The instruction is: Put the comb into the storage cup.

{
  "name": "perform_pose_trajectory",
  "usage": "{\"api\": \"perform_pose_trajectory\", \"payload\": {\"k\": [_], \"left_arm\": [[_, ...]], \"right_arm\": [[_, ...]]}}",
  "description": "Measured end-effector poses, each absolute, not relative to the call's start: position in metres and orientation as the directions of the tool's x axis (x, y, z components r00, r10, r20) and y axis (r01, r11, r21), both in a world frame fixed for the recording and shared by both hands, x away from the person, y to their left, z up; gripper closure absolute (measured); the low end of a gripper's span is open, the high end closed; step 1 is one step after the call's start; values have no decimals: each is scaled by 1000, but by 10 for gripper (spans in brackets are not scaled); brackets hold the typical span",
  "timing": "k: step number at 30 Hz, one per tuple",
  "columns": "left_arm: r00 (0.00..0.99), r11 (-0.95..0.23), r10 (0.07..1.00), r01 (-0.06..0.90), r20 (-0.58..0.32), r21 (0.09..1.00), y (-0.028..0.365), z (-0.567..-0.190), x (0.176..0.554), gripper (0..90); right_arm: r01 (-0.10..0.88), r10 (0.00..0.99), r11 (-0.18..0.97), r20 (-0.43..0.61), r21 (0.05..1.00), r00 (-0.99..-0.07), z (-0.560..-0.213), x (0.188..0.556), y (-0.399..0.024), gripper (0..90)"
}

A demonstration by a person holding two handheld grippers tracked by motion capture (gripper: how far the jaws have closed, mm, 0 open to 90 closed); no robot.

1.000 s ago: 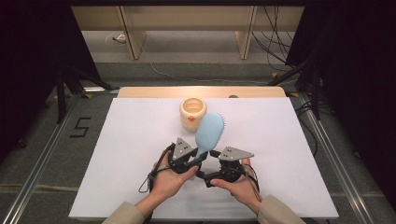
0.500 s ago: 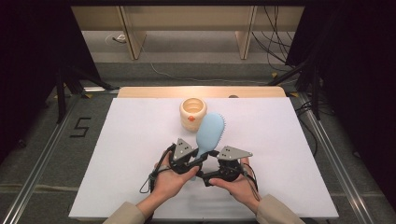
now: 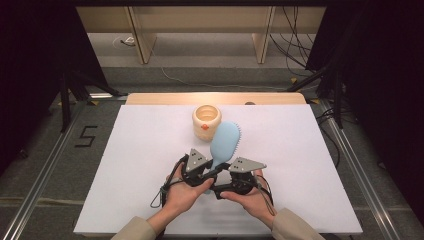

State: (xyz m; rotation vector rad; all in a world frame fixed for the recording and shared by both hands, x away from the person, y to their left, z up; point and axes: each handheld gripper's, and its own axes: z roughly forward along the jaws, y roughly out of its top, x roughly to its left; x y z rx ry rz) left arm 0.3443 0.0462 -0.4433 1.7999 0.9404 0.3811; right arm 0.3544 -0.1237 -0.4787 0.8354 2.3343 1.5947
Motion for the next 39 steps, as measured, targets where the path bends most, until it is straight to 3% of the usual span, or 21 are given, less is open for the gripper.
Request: {"api": "perform_pose_trajectory", "payload": {"k": [24,32,39], "left_arm": [[631,-152,755,430,-176,890,48,-442,346,693],[623,-149,763,432,-175,889,49,-442,347,693],[610,-134,767,456,-199,880,50,-442,348,691]], "right_arm": [[370,506,220,219,902,-834,-485,354,-120,477],[417,487,177,289,892,-824,-489,354,-120,592],[493,464,133,385,860,-798,-492,358,-123,635]]}}
